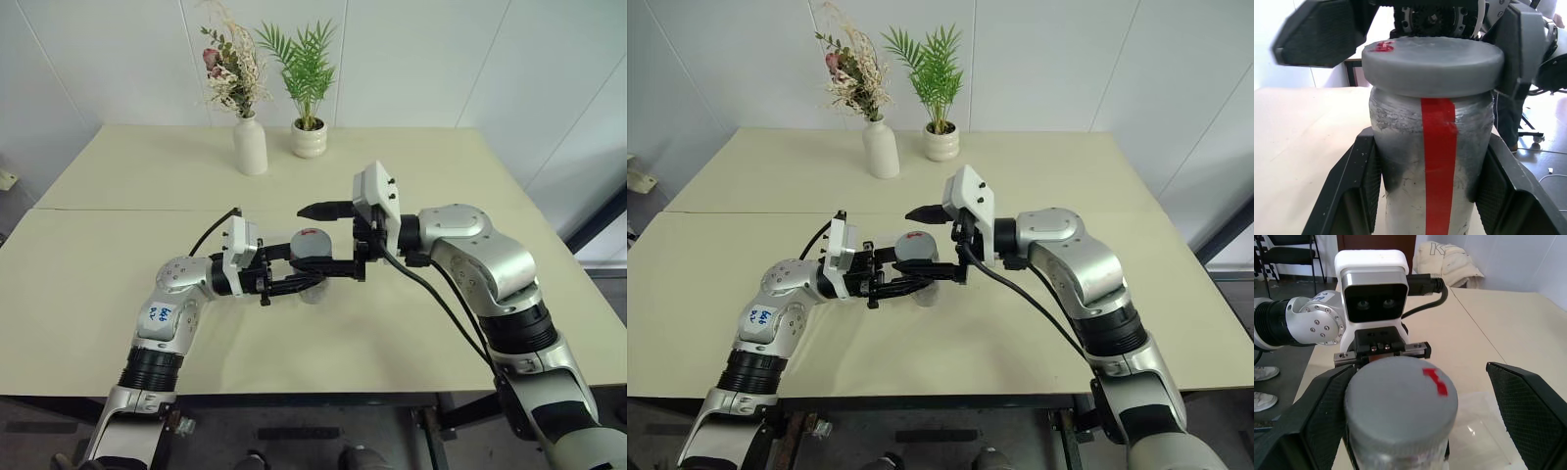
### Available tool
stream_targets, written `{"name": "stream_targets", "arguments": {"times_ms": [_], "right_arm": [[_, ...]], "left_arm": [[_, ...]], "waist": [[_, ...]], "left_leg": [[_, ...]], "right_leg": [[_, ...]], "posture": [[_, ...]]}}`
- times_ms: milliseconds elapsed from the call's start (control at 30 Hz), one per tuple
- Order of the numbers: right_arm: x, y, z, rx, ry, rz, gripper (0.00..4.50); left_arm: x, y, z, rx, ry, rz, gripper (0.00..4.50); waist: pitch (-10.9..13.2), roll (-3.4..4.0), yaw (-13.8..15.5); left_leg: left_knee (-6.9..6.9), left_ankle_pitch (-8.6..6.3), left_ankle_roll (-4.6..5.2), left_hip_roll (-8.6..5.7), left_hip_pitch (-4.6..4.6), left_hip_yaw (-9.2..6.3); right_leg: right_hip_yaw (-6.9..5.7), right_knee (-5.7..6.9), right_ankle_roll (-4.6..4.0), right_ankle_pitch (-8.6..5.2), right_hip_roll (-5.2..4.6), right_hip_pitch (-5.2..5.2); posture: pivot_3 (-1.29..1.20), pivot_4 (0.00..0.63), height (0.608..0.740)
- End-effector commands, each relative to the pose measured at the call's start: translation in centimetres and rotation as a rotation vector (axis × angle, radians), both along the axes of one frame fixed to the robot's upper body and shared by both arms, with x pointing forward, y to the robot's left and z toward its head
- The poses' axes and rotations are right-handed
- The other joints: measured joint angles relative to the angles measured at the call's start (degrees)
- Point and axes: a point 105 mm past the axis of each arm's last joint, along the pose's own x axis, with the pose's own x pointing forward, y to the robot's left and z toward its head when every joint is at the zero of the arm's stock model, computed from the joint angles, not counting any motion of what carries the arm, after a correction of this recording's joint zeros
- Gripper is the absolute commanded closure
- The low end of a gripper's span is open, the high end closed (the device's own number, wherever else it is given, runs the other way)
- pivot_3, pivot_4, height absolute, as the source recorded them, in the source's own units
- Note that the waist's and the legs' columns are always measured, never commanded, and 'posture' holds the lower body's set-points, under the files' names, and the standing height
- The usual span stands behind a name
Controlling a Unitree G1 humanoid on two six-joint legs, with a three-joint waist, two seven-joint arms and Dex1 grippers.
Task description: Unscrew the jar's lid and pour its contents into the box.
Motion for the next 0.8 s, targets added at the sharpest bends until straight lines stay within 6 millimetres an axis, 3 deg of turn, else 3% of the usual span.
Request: {"name": "stream_targets", "arguments": {"times_ms": [33,600,800], "right_arm": [[0.1,-1.8,1.6,0.036,-0.047,-0.069,0.00],[0.0,-4.7,1.0,0.003,-0.026,-0.187,0.00],[-1.4,-4.6,0.7,0.000,-0.001,-0.150,0.00]], "left_arm": [[-0.4,0.1,0.6,-0.004,-0.030,-0.016,2.37],[-0.2,0.2,0.6,-0.003,-0.030,-0.015,2.37],[-0.2,0.1,0.6,-0.002,-0.034,-0.018,2.37]], "waist": [[0.0,0.00,0.0],[0.0,0.00,0.0],[0.0,0.00,0.1]], "left_leg": [[0.00,0.00,0.00,0.00,0.00,0.00],[0.01,0.00,0.01,-0.01,-0.01,0.01],[0.01,-0.01,0.02,-0.01,-0.03,0.01]], "right_leg": [[0.00,0.00,0.00,0.00,0.00,0.00],[0.01,-0.02,0.00,0.00,0.00,0.00],[0.01,-0.04,0.00,0.00,0.00,0.00]], "posture": [[0.00,0.150,0.740],[0.00,0.150,0.740],[0.00,0.150,0.740]]}}
